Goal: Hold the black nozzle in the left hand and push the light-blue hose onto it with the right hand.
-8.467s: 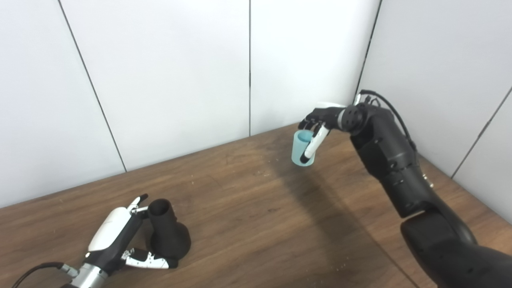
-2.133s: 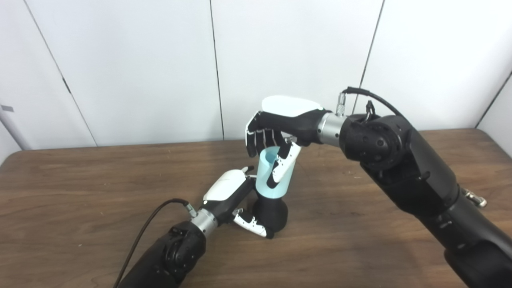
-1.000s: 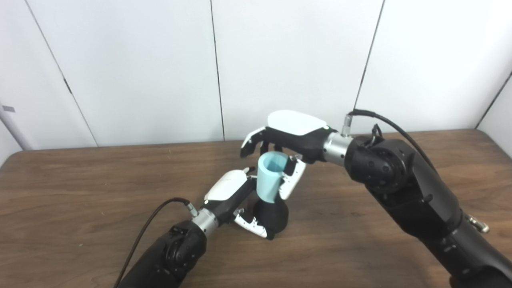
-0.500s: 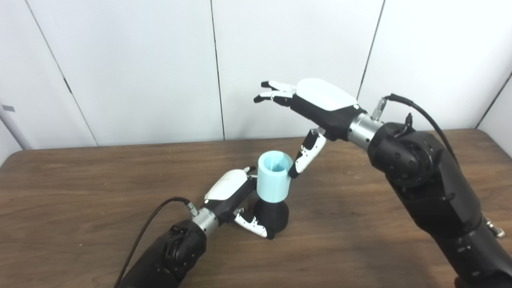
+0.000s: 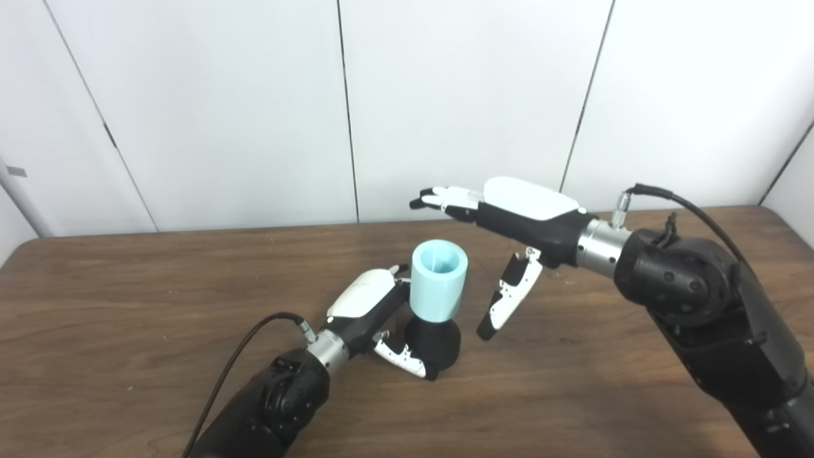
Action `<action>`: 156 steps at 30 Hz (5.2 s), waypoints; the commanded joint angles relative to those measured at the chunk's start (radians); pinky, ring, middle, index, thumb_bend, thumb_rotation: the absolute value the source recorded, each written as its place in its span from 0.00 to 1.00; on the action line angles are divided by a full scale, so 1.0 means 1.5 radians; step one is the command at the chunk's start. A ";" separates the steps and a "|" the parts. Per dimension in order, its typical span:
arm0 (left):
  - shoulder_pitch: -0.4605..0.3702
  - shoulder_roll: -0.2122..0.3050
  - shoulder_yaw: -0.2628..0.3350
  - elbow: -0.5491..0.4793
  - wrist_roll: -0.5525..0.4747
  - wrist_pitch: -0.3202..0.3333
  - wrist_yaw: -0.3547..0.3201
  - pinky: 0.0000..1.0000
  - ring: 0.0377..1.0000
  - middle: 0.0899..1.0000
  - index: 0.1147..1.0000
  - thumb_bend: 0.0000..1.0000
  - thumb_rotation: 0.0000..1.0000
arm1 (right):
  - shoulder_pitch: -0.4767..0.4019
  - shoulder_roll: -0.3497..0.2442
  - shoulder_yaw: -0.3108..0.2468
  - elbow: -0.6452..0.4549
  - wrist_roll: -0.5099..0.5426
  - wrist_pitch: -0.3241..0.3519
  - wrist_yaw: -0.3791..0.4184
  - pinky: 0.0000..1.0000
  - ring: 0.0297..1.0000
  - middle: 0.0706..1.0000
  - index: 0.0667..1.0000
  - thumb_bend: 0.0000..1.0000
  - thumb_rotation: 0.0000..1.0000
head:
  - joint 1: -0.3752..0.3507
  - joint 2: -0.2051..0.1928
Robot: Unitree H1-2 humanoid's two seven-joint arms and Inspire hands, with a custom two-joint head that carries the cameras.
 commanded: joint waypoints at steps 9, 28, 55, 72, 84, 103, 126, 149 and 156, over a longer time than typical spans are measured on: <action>0.014 0.012 -0.016 0.023 0.029 0.010 -0.038 1.00 0.57 0.39 0.43 0.53 0.00 | 0.026 -0.024 -0.001 -0.026 0.007 -0.039 -0.005 1.00 1.00 1.00 0.98 0.75 0.69 | 0.001 0.001; 0.011 0.012 -0.018 0.016 0.036 0.021 -0.046 1.00 0.57 0.39 0.43 0.53 0.00 | 0.047 -0.021 0.032 -0.037 -0.015 -0.037 0.015 1.00 1.00 1.00 1.00 0.80 0.77 | 0.000 0.006; 0.014 0.012 -0.018 0.004 0.036 0.031 -0.051 1.00 0.57 0.39 0.44 0.52 0.00 | 0.051 -0.066 0.095 -0.012 -0.099 -0.045 0.064 1.00 1.00 1.00 1.00 0.83 0.83 | -0.001 0.018; 0.012 0.009 -0.017 0.010 0.029 0.031 -0.054 1.00 0.57 0.38 0.44 0.52 0.00 | 0.062 -0.056 0.082 -0.019 -0.070 -0.050 0.024 1.00 1.00 1.00 1.00 0.83 0.81 | -0.003 0.018; 0.010 0.003 -0.021 0.018 0.035 0.034 -0.051 1.00 0.57 0.39 0.43 0.53 0.00 | 0.063 0.008 0.007 -0.027 -0.028 -0.126 -0.094 1.00 1.00 1.00 0.99 0.69 0.68 | -0.003 0.013; 0.008 0.006 -0.020 0.014 0.037 0.036 -0.052 1.00 0.57 0.40 0.43 0.53 0.00 | 0.070 0.001 0.006 -0.039 -0.032 -0.128 -0.045 1.00 1.00 1.00 1.00 0.70 0.68 | -0.002 0.016; 0.011 0.010 -0.017 0.006 0.030 0.033 -0.057 1.00 0.57 0.40 0.43 0.53 0.00 | 0.087 -0.026 0.047 -0.005 -0.075 -0.119 0.003 1.00 1.00 1.00 0.99 0.78 0.80 | -0.002 0.024; 0.011 0.011 -0.017 0.001 0.035 0.036 -0.058 1.00 0.57 0.40 0.43 0.53 0.00 | 0.108 -0.023 0.090 -0.023 -0.030 -0.113 0.010 1.00 1.00 1.00 0.97 0.80 0.78 | -0.002 0.030; 0.010 0.011 -0.019 0.000 0.045 0.039 -0.057 1.00 0.57 0.39 0.43 0.53 0.00 | 0.102 -0.029 0.100 -0.029 -0.041 -0.125 0.009 1.00 1.00 1.00 0.96 0.79 0.78 | -0.001 0.032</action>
